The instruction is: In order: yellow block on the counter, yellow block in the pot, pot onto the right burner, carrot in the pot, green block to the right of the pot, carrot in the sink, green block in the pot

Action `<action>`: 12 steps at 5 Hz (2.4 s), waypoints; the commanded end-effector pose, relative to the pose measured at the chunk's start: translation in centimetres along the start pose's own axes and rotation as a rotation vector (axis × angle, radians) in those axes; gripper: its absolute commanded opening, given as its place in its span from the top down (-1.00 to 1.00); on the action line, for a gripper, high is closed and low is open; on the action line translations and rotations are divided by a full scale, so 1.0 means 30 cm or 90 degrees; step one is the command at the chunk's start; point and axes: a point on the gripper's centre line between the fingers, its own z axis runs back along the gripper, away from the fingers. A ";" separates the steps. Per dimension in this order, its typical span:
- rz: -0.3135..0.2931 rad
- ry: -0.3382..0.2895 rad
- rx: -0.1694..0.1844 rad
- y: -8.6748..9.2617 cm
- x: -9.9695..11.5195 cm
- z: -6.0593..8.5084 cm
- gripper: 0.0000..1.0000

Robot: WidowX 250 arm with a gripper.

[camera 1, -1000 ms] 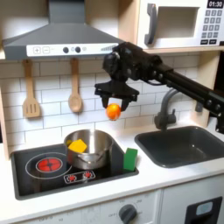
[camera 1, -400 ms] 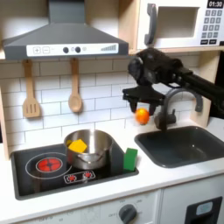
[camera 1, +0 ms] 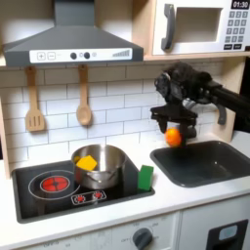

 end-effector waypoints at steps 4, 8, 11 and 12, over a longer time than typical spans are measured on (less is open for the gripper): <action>-0.059 0.110 -0.058 -0.099 -0.019 -0.208 -1.00; -0.061 0.091 -0.012 0.057 -0.131 -0.005 -1.00; -0.046 0.113 0.027 0.101 -0.188 0.035 -1.00; -0.038 0.134 0.048 0.119 -0.202 0.017 -1.00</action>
